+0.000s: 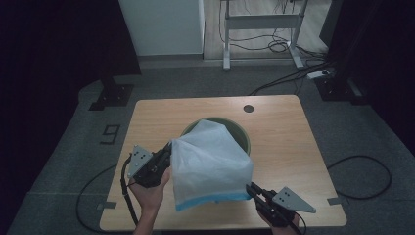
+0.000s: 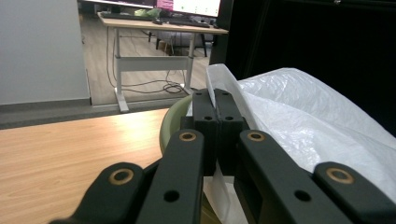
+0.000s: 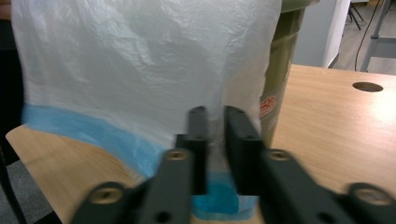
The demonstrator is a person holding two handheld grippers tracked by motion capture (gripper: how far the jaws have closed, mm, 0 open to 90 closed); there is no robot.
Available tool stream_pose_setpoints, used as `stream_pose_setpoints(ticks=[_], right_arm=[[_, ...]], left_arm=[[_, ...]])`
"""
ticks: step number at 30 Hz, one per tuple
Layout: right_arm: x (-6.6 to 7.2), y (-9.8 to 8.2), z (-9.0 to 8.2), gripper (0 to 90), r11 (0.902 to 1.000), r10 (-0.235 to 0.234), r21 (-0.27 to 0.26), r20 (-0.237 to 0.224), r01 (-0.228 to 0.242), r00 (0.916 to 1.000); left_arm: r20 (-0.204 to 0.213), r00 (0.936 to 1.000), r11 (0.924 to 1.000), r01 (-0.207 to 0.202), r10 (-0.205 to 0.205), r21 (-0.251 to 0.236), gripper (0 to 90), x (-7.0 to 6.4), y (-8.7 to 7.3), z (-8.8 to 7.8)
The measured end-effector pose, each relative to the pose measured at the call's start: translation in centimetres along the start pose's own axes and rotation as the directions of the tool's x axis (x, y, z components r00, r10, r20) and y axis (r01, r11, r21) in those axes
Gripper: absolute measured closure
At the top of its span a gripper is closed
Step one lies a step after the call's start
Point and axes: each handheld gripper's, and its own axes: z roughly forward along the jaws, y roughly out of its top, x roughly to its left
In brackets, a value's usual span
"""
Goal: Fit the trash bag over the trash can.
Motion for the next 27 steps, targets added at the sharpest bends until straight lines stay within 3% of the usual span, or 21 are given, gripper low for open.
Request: stream_pose_setpoints(ticks=[5,14,19,22,25,27], right_arm=[[-1.4,2.2,-0.2,89.0,0.999,-0.017,-0.042,0.017,0.017,0.9997],[-3.4,9.4,-1.8,88.9,0.9812,-0.046,-0.185,0.05,0.055,0.9977],[-3.8,12.1,-1.0,88.9,0.9792,-0.054,-0.193,0.049,0.062,0.9973],[-3.8,12.7,-0.1,88.9,0.9821,-0.058,-0.176,0.057,0.068,0.9967],[-3.9,12.8,0.7,88.9,0.9863,-0.057,-0.151,0.07,0.067,0.9959],[-4.1,12.6,1.1,88.8,0.99,-0.046,-0.13,0.078,0.056,0.9959]], left_arm=[[0.016,0.9998,0.9999,-0.012,0.012,0.002,89.5,-0.2,0.2,0.0],[0.032,0.9993,0.9992,-0.023,0.022,0.033,88.2,-0.3,-0.1,0.4],[0.061,0.9969,0.9958,-0.055,0.051,0.073,85.2,-0.5,-0.5,0.7],[0.141,0.9867,0.9923,-0.094,0.082,0.081,72.3,-0.6,-0.7,0.4],[0.169,0.9783,0.9882,-0.134,0.12,0.074,54.4,-0.7,-0.7,-0.3],[0.191,0.9751,0.9892,-0.129,0.114,0.07,46.5,-0.3,-0.6,-0.9]])
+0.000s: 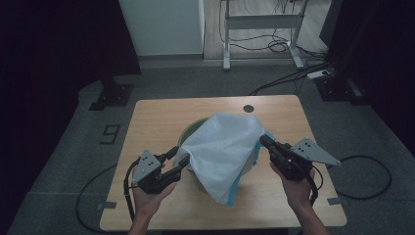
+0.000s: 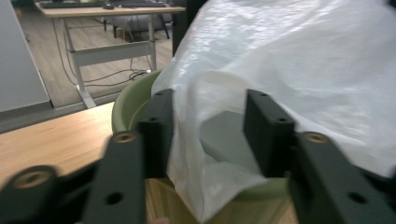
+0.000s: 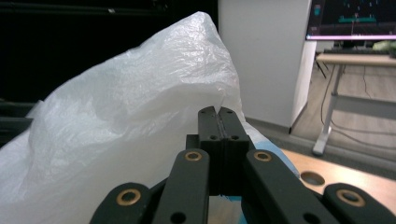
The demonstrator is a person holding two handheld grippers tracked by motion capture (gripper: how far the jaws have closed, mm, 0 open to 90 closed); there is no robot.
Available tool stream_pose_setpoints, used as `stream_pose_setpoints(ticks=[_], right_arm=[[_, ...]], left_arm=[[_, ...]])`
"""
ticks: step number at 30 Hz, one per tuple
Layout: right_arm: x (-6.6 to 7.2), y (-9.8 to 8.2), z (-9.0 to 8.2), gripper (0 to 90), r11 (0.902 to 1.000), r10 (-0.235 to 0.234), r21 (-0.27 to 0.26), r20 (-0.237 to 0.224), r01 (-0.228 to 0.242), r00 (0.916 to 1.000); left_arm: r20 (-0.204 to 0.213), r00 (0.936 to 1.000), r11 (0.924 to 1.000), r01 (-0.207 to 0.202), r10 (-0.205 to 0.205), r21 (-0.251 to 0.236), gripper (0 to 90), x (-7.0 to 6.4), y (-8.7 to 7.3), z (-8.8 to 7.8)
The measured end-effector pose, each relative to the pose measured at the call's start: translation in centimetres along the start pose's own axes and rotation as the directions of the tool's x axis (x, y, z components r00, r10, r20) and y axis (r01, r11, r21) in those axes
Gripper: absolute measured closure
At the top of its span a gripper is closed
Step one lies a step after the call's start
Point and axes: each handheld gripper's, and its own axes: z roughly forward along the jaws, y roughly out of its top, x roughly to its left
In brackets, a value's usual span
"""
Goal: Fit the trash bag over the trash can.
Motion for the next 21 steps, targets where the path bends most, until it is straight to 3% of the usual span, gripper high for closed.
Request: stream_pose_setpoints(ticks=[5,11,21], right_arm=[[-0.2,-0.5,0.3,88.8,0.9994,0.015,0.032,0.014,-0.016,0.9998],[-0.1,-0.9,0.5,88.7,0.9982,0.017,0.057,0.016,-0.018,0.9997],[0.3,-1.1,0.6,88.6,0.9975,0.016,0.069,-0.004,-0.016,0.9999]], left_arm=[[-0.002,1.0,0.9995,-0.004,0.004,-0.03,38.2,0.4,0.2,-1.2],[-0.007,0.9998,0.9978,-0.019,0.018,-0.063,34.5,-0.1,1.1,-1.7],[0.062,0.996,0.9978,-0.064,0.065,-0.015,31.9,-2.0,2.8,0.8]])
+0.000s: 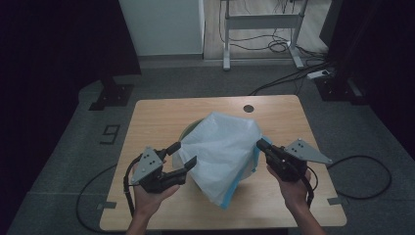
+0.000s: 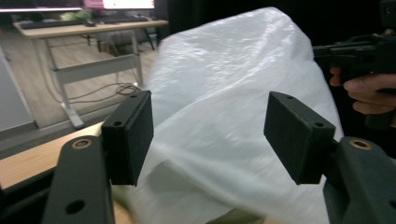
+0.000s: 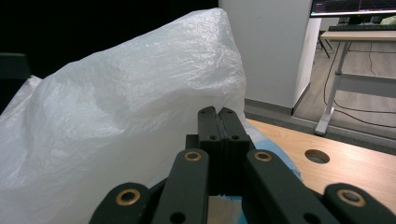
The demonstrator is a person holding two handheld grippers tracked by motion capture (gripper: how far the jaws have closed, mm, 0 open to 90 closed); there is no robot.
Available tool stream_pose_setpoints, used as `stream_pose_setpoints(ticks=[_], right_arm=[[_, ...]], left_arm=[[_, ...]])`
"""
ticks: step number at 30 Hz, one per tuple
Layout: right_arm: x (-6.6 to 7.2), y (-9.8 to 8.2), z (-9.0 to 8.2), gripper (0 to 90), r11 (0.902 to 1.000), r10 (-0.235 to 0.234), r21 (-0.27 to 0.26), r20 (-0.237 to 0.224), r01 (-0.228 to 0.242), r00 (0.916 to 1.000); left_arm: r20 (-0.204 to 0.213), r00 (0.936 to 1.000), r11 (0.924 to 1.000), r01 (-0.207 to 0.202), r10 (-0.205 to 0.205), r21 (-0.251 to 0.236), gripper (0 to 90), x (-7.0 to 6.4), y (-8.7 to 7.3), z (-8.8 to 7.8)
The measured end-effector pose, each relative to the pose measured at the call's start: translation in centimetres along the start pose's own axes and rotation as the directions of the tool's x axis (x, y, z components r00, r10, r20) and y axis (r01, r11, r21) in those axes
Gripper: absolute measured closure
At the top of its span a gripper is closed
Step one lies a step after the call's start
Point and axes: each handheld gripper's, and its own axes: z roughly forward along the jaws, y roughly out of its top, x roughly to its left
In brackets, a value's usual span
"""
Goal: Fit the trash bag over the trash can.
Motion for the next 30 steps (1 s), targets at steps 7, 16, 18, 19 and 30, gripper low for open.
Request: stream_pose_setpoints(ticks=[7,16,18,19,30], right_arm=[[0.4,-0.1,0.0,88.6,1.0,-0.005,0.003,-0.01,0.005,0.9999],[0.7,-0.2,0.4,88.6,1.0,-0.003,0.008,-0.022,0.003,0.9998],[0.9,-0.2,0.5,88.6,1.0,-0.003,0.008,-0.026,0.003,0.9997],[0.9,-0.3,0.6,88.6,1.0,-0.004,0.009,-0.028,0.005,0.9996],[1.0,-0.5,0.7,88.6,0.9999,-0.003,0.01,-0.035,0.003,0.9994]], left_arm=[[0.035,0.9994,0.9994,-0.005,0.004,0.034,27.9,-0.7,0.4,1.7],[0.089,0.9959,0.9956,0.005,-0.013,0.094,21.3,-0.9,0.2,3.1],[0.092,0.9957,0.9945,0.0,-0.01,0.105,21.4,-1.1,0.1,3.4],[0.092,0.9958,0.9943,-0.002,-0.007,0.107,22.1,-1.2,0.1,3.5],[0.086,0.9959,0.9931,-0.035,0.025,0.112,63.3,-1.8,-0.6,3.9]])
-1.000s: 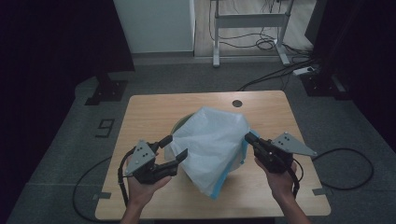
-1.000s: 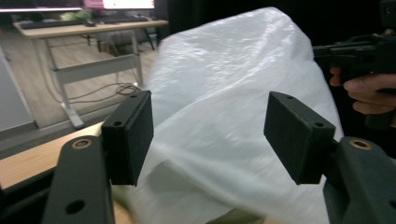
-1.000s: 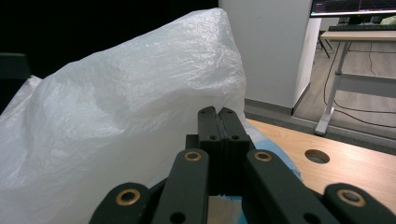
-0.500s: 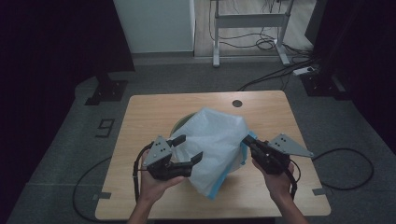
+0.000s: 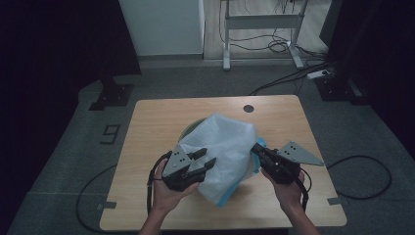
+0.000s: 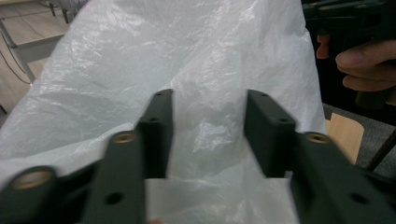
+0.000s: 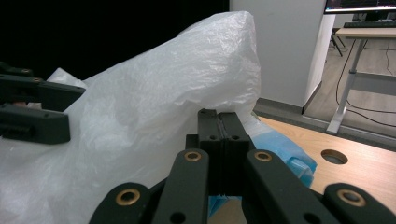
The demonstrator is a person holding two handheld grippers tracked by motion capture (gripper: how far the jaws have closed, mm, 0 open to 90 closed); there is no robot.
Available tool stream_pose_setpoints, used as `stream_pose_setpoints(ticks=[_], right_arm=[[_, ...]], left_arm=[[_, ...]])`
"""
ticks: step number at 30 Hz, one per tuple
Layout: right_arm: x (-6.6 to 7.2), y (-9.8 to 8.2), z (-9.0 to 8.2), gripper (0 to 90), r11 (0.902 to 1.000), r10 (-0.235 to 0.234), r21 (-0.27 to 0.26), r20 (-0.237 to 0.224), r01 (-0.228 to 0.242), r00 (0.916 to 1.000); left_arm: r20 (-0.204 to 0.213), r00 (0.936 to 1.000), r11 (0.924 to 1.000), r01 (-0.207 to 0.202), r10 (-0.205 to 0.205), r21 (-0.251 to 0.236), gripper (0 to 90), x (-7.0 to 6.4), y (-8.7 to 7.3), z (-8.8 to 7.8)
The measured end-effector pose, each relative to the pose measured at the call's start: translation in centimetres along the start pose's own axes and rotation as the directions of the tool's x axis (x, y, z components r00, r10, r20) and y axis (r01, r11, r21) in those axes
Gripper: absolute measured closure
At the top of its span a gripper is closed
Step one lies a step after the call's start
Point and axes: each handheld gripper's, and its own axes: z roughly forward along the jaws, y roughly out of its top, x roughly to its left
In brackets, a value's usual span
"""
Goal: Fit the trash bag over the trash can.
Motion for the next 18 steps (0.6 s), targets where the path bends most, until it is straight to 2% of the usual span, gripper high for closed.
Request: stream_pose_setpoints(ticks=[3,6,10,13,16,18], right_arm=[[-0.2,-0.2,-0.1,88.4,1.0,0.008,0.002,0.002,-0.008,1.0],[-0.3,-0.3,0.0,88.0,1.0,0.01,0.0,-0.002,-0.01,0.9999],[-0.3,-0.3,-0.1,85.5,1.0,0.008,0.002,-0.004,-0.008,1.0],[-0.6,-0.5,-0.4,72.8,0.9999,0.009,-0.005,0.008,-0.009,0.9999],[-0.7,-0.9,-1.1,59.5,0.9997,0.005,-0.026,0.005,-0.004,1.0],[-0.6,-1.4,-1.9,53.8,0.9991,0.001,-0.042,0.014,0.0,0.9999]], left_arm=[[0.021,0.9997,1.0,0.008,-0.007,-0.006,77.7,0.1,0.0,-0.1],[0.025,0.9997,0.9999,0.001,-0.001,-0.013,86.8,0.0,0.1,-0.2],[0.018,0.9998,0.9994,0.006,-0.005,-0.034,90.0,0.0,0.3,-0.4],[0.01,0.9987,0.9957,0.051,-0.05,-0.078,90.0,0.6,0.5,-0.7],[0.0,0.9946,0.9886,0.103,-0.104,-0.11,90.0,1.5,0.6,-1.0],[-0.016,0.9916,0.9846,0.125,-0.128,-0.122,90.0,1.9,0.5,-1.0]])
